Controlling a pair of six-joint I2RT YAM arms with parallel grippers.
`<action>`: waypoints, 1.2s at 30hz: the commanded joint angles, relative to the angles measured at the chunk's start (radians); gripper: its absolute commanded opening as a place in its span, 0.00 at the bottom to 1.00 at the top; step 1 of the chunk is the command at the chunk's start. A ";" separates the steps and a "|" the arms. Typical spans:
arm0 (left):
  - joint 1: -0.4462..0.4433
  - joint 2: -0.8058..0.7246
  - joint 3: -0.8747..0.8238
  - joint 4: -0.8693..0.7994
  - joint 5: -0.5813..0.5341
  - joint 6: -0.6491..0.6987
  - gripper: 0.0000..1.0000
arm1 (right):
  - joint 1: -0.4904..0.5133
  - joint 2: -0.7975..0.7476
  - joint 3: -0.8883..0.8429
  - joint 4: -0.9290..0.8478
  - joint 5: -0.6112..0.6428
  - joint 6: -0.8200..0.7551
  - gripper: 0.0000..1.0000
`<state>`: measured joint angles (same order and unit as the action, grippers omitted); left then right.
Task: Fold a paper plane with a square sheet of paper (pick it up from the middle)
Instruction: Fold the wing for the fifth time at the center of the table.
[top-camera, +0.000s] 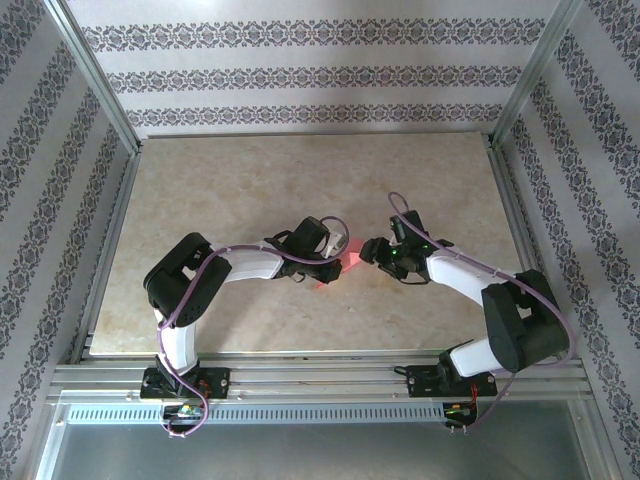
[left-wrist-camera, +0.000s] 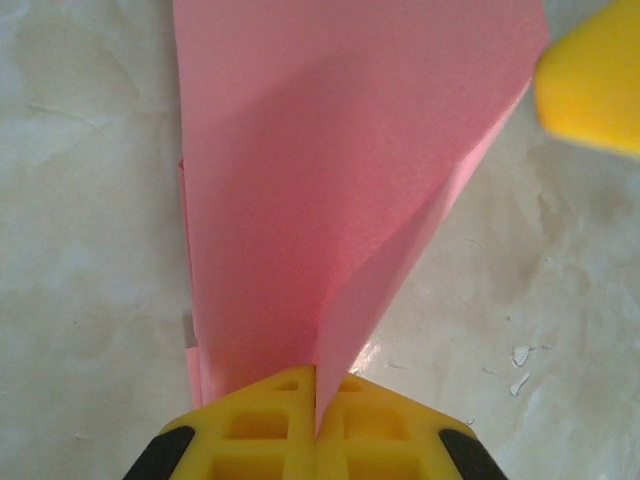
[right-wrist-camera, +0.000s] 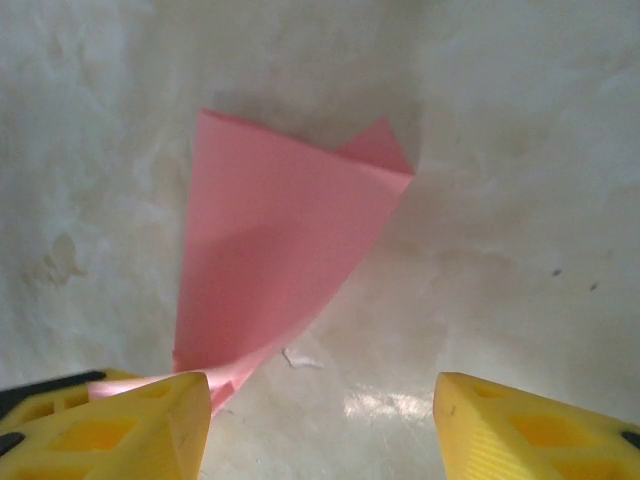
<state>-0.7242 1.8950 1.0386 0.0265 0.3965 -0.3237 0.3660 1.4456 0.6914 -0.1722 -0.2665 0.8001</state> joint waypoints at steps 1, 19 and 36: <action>0.009 0.022 0.016 -0.042 0.013 -0.025 0.06 | 0.033 0.020 0.031 -0.042 0.040 -0.045 0.62; 0.009 0.033 0.018 -0.053 0.018 -0.029 0.10 | 0.074 0.159 0.090 -0.025 0.043 0.024 0.75; 0.016 0.057 0.047 -0.106 -0.008 -0.154 0.09 | 0.080 -0.004 -0.001 0.061 0.023 0.207 0.71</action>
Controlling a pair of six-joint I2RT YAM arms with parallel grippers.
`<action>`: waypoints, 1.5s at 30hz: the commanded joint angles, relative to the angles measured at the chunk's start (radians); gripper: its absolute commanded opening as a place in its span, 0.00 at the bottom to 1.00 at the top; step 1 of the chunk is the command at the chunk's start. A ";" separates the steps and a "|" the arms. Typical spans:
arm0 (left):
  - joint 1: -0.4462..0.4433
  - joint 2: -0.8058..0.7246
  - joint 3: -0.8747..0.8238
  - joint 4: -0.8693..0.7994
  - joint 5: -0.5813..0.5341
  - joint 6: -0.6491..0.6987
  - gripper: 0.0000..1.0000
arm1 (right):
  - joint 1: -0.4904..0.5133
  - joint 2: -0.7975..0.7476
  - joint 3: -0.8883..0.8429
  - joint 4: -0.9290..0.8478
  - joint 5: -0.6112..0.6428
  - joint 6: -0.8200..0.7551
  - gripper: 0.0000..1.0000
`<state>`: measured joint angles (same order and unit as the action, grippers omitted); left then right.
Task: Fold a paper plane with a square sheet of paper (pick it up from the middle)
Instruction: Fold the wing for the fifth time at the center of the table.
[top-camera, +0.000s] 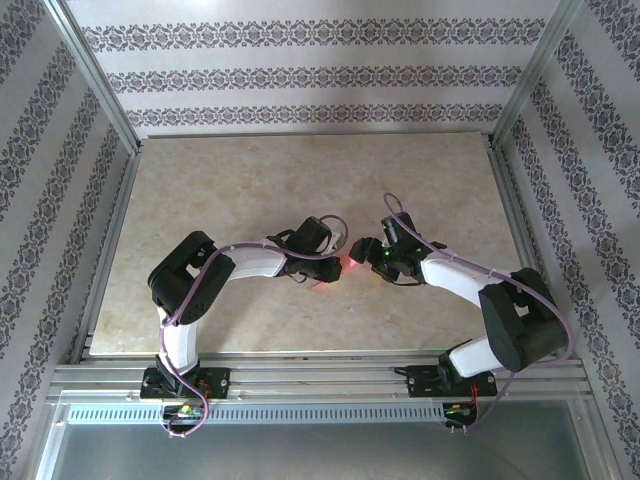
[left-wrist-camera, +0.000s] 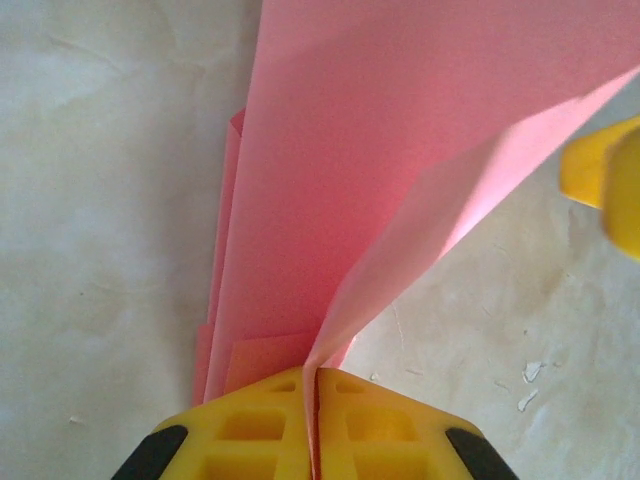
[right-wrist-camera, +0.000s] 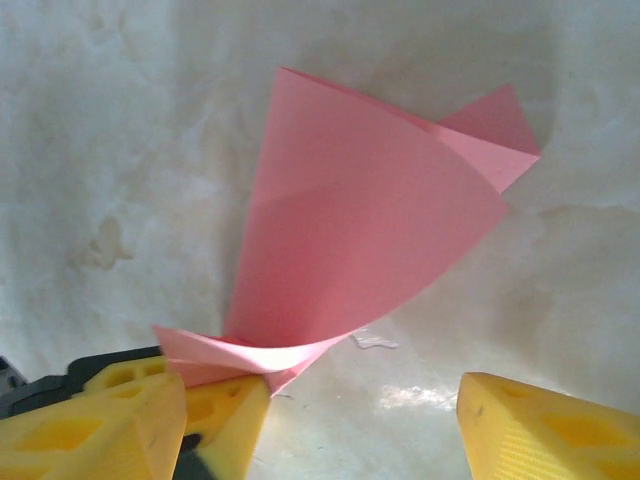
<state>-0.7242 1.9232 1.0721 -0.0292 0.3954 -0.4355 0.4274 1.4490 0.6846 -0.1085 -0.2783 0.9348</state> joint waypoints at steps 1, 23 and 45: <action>0.016 0.030 0.009 -0.049 -0.007 -0.040 0.10 | 0.025 -0.003 0.011 -0.003 0.040 0.089 0.70; 0.017 0.010 0.005 -0.070 0.017 0.010 0.15 | 0.057 0.201 0.131 -0.131 0.087 0.125 0.58; 0.031 -0.009 -0.016 -0.073 -0.014 0.006 0.11 | 0.054 0.281 0.200 -0.181 0.074 0.033 0.67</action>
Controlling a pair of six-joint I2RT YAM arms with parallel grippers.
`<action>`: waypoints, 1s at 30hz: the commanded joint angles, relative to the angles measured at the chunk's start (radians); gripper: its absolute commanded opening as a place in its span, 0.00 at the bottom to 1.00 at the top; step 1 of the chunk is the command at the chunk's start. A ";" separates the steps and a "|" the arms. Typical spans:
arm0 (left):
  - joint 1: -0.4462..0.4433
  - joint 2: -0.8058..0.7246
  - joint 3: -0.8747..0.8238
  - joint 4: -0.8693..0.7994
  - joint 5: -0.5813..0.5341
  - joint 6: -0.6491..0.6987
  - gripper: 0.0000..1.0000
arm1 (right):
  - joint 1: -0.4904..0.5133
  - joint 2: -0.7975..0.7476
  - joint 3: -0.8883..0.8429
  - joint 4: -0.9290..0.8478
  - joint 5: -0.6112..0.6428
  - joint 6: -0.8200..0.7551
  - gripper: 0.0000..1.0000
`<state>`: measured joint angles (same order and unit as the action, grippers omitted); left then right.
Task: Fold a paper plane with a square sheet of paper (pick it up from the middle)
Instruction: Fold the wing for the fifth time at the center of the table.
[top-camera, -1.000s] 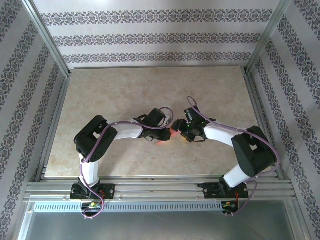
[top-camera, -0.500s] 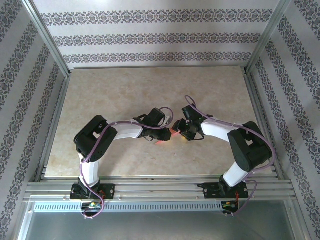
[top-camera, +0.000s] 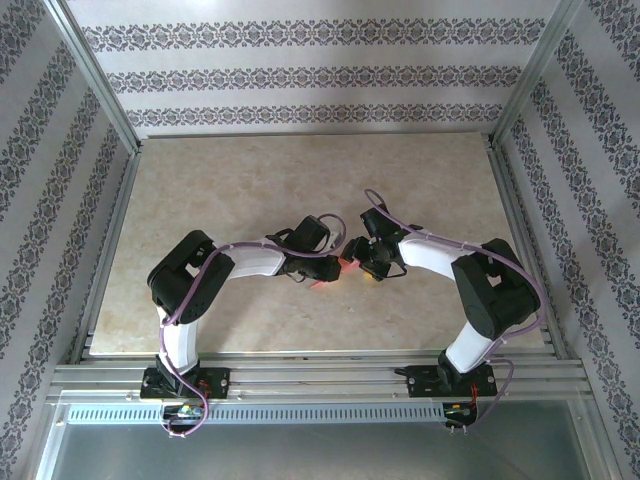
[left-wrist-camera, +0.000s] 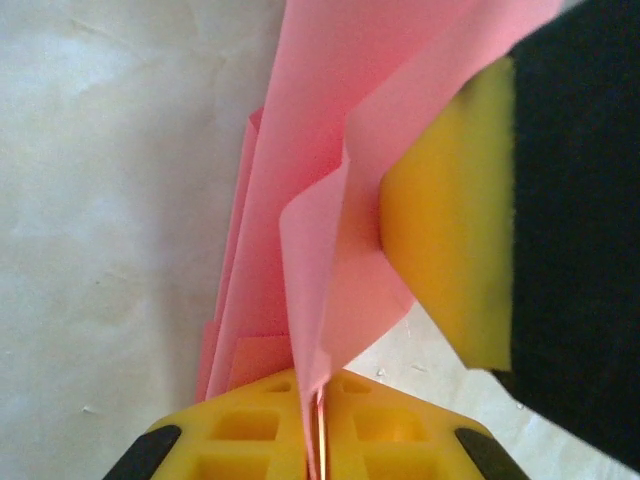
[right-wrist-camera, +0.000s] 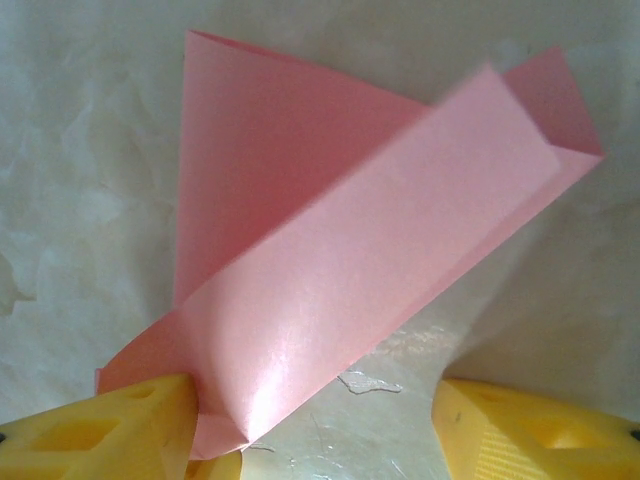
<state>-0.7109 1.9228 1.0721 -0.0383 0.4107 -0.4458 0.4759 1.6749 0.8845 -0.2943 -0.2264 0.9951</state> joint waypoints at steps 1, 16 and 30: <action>0.018 -0.010 -0.015 -0.062 -0.028 0.014 0.10 | 0.006 0.055 0.002 0.004 0.019 -0.029 0.67; 0.024 0.020 0.007 -0.089 -0.009 -0.048 0.10 | -0.132 -0.299 -0.180 0.287 -0.117 -0.202 0.73; 0.024 0.038 0.030 -0.130 0.013 -0.059 0.10 | 0.000 -0.169 -0.254 0.540 -0.153 -0.095 0.24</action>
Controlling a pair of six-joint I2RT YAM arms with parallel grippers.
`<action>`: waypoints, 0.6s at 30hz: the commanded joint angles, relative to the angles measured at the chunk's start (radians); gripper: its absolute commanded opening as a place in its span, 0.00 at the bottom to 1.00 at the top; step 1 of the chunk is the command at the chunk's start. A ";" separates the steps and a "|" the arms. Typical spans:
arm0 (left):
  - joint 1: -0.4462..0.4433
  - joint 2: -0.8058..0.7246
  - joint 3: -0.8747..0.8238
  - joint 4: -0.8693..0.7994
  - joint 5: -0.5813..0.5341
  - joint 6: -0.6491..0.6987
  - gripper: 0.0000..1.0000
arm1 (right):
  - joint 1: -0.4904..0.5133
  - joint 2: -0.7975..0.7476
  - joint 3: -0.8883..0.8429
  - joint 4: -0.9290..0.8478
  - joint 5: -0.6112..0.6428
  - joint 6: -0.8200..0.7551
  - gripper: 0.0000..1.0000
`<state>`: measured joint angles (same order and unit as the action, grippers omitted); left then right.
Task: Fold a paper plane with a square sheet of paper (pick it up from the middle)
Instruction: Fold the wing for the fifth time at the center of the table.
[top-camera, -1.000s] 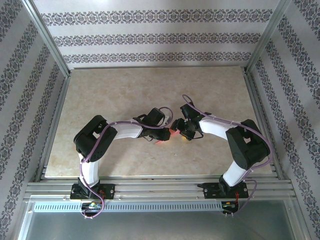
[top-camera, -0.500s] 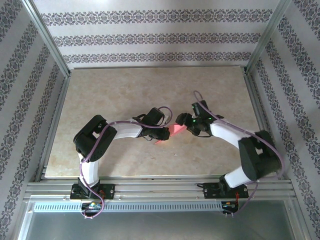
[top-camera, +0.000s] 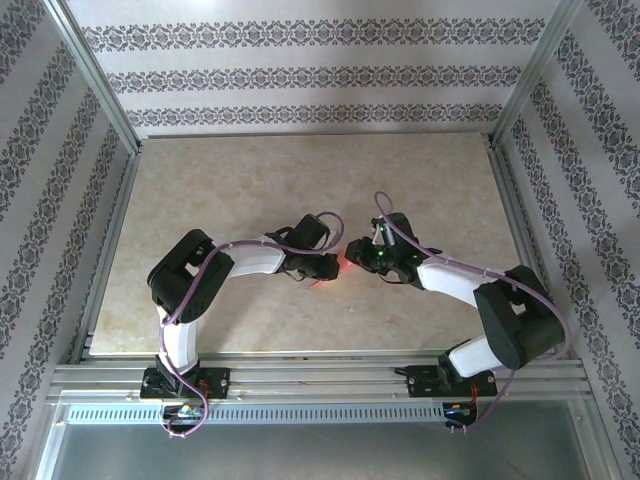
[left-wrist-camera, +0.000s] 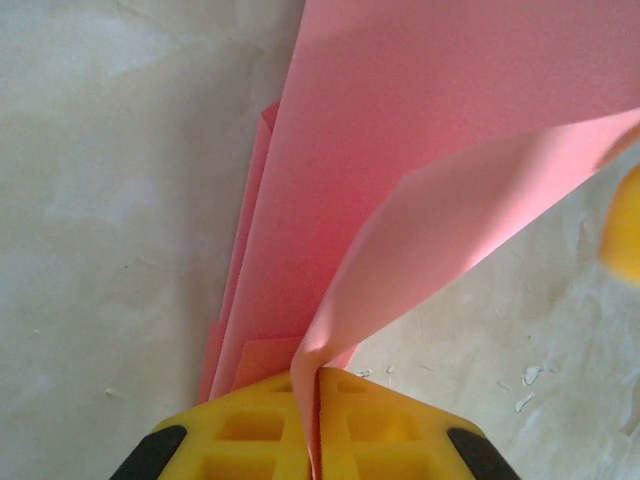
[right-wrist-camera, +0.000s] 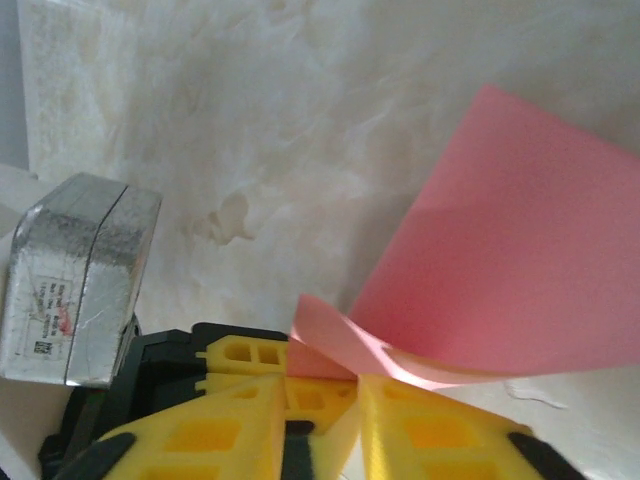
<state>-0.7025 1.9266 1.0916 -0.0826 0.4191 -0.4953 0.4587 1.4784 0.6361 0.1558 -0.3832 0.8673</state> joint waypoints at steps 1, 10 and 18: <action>0.016 0.037 0.011 -0.088 0.008 -0.009 0.10 | 0.022 0.042 -0.003 0.091 0.014 0.041 0.22; 0.015 0.044 0.018 -0.097 0.013 -0.001 0.10 | 0.035 0.116 -0.010 0.139 0.043 0.096 0.13; 0.015 0.051 0.027 -0.108 0.018 -0.001 0.10 | 0.032 0.105 -0.047 0.139 0.055 0.098 0.09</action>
<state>-0.6979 1.9377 1.1133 -0.1120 0.4370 -0.4953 0.4824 1.5867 0.6147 0.2817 -0.3557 0.9565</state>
